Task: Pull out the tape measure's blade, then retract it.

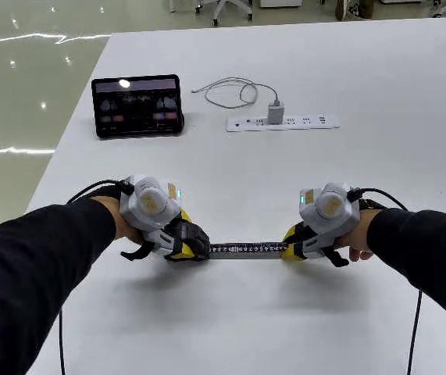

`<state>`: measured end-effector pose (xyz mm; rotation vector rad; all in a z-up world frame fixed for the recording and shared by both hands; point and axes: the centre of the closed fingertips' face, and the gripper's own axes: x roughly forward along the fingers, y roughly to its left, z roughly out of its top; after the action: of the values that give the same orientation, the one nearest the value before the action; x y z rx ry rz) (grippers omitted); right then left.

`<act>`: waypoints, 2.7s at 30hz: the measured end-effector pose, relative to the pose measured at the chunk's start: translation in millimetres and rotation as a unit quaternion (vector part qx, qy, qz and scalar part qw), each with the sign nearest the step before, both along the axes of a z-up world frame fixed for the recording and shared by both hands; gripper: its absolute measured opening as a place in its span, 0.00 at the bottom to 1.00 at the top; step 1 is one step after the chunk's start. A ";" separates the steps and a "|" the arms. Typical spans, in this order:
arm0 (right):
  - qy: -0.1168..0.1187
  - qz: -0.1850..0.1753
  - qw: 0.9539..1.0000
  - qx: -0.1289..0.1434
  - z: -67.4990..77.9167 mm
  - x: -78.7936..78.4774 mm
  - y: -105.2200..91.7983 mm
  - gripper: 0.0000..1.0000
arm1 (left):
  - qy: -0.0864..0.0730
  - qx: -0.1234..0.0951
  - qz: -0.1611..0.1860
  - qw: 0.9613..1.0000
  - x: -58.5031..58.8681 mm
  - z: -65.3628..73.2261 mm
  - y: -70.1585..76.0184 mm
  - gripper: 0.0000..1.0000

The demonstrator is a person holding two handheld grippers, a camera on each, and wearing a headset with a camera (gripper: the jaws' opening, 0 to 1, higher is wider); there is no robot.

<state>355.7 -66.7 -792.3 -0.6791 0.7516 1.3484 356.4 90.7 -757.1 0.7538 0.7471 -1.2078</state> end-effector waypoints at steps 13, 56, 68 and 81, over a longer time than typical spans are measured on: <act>-0.005 -0.004 1.000 -0.007 -0.9 3.0 -23.2 0.10 | 0.001 -0.004 0.001 1.000 -0.5 0.8 -0.3 0.31; -0.002 -0.019 1.000 -0.011 6.0 0.9 -57.6 0.10 | -0.002 -0.012 0.009 1.000 0.7 1.8 -0.5 0.32; 0.001 -0.030 0.999 -0.013 6.8 1.2 -75.7 0.10 | -0.001 -0.013 0.009 1.000 0.0 2.5 -1.3 0.32; 0.002 -0.031 0.999 -0.017 5.0 1.2 -82.5 0.10 | -0.001 -0.013 0.011 1.000 -0.1 2.2 -0.4 0.32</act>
<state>356.9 -149.2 -787.4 -0.6756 0.7943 1.2830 356.3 90.2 -754.9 0.7246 0.7354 -1.1946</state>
